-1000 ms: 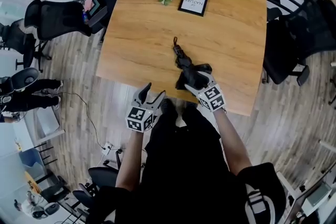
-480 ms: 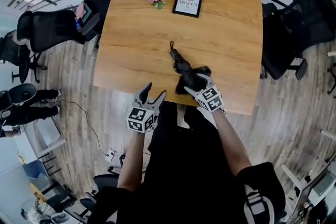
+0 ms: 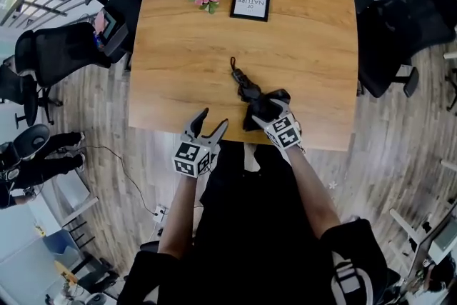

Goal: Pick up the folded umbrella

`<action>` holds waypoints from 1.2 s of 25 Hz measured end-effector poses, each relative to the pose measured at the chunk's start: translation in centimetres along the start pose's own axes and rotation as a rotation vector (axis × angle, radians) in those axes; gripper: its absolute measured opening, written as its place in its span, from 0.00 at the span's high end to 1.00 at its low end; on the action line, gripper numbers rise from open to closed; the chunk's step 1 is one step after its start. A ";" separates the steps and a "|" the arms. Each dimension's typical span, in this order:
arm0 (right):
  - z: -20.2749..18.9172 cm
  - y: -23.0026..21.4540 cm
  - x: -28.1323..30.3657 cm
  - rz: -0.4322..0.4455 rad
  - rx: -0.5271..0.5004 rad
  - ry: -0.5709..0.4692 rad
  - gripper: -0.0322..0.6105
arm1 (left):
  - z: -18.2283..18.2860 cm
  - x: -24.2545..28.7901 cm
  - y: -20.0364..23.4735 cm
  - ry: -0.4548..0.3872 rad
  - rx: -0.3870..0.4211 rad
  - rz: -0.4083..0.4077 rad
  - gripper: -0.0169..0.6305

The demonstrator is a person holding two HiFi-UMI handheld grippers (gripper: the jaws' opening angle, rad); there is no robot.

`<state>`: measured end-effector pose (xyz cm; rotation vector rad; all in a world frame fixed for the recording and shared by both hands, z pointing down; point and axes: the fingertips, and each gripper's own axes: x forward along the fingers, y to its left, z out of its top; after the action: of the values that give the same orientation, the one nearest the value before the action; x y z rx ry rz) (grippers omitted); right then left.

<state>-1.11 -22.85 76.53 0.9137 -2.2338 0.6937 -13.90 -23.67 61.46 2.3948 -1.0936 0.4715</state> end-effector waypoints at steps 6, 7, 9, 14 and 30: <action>-1.0 -0.7 1.6 -0.048 0.020 0.076 0.40 | 0.3 0.7 0.8 0.022 0.009 -0.037 0.53; -1.2 -0.8 1.8 -0.053 0.026 0.091 0.40 | 0.3 0.8 1.0 0.026 0.010 -0.041 0.53; -1.3 -0.8 1.9 -0.052 0.041 0.118 0.40 | 0.3 1.0 1.3 0.033 0.012 -0.050 0.53; -2.1 -0.7 2.6 -0.057 0.044 0.157 0.42 | 0.3 1.2 1.6 0.044 0.019 -0.067 0.53; -2.6 -1.1 3.3 -0.080 0.029 0.177 0.43 | -0.6 1.0 1.4 0.054 0.027 -0.096 0.53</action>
<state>-1.26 -23.27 80.89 0.9131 -2.0258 0.7424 -14.43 -24.73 62.84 2.4310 -0.9495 0.5176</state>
